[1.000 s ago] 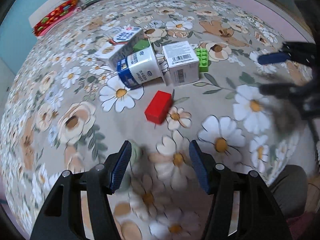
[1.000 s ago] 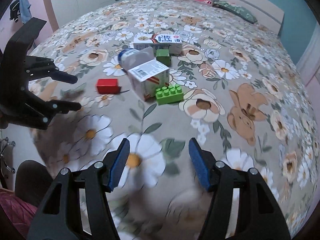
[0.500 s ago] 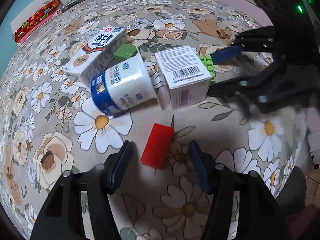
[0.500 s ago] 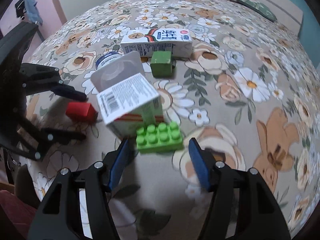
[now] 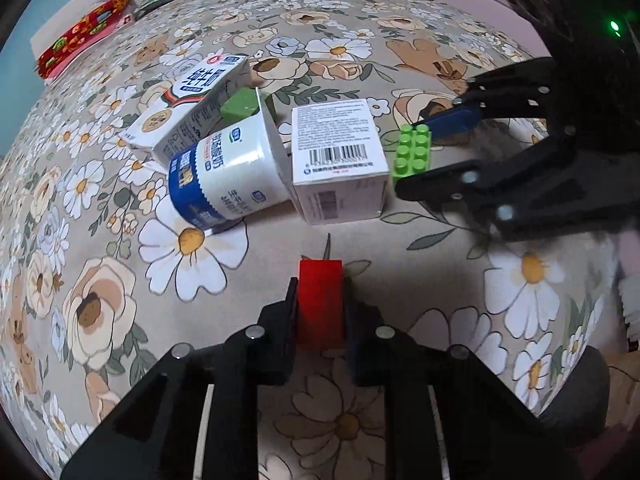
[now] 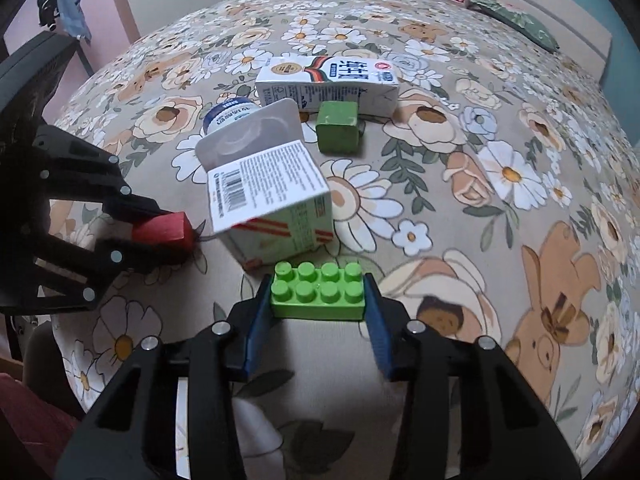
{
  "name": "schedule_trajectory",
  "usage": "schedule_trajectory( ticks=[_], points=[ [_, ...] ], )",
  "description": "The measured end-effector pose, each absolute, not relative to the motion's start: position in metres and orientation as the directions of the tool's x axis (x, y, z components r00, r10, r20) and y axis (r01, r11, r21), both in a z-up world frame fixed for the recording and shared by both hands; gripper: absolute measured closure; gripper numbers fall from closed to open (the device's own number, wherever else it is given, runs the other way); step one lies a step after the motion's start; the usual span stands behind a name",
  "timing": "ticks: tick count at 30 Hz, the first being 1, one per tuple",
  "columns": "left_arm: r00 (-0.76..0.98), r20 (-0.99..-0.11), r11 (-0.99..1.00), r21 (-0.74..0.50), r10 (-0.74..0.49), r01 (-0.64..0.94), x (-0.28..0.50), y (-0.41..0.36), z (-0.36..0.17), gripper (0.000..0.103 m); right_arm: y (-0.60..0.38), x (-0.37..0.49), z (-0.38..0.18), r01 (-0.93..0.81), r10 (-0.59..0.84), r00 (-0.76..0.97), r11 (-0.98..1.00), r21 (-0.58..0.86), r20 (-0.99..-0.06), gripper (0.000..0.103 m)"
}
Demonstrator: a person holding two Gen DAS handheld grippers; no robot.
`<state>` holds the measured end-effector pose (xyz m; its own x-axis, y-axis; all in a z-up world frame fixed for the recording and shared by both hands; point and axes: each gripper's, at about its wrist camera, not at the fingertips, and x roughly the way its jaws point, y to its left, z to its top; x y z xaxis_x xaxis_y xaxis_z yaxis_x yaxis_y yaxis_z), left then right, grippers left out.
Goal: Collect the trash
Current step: 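Lift and carry the red and green bricks with both tools to the trash bin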
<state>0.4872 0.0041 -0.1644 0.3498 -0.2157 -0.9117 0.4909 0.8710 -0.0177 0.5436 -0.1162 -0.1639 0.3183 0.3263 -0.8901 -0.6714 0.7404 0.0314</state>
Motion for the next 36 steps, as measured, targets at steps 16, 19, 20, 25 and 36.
schedule_trajectory(
  ticks=[16, 19, 20, 25, 36],
  points=[
    [0.527, -0.841, 0.923, 0.099, -0.122, 0.373, 0.421, 0.006, -0.057, 0.081, -0.147, 0.452, -0.042, -0.61, 0.29, 0.495, 0.787, -0.09, -0.819, 0.058],
    [0.565, -0.818, 0.93, 0.12, -0.105, 0.347, 0.4, 0.007, -0.031, 0.081, -0.15, 0.425, -0.012, -0.608, 0.293, 0.531, 0.785, -0.117, -0.795, 0.058],
    [0.576, -0.811, 0.932, 0.125, -0.101, 0.34, 0.394, 0.008, -0.024, 0.081, -0.15, 0.418, -0.006, -0.607, 0.293, 0.541, 0.784, -0.126, -0.788, 0.058],
    [0.638, -0.766, 0.943, 0.152, -0.078, 0.297, 0.356, 0.011, 0.018, 0.081, -0.152, 0.372, 0.037, -0.605, 0.303, 0.595, 0.779, -0.167, -0.744, 0.058],
    [0.731, -0.682, 0.948, 0.204, -0.041, 0.243, 0.281, 0.009, 0.079, 0.081, -0.167, 0.283, 0.102, -0.582, 0.319, 0.681, 0.782, -0.223, -0.66, 0.058]
  ],
)
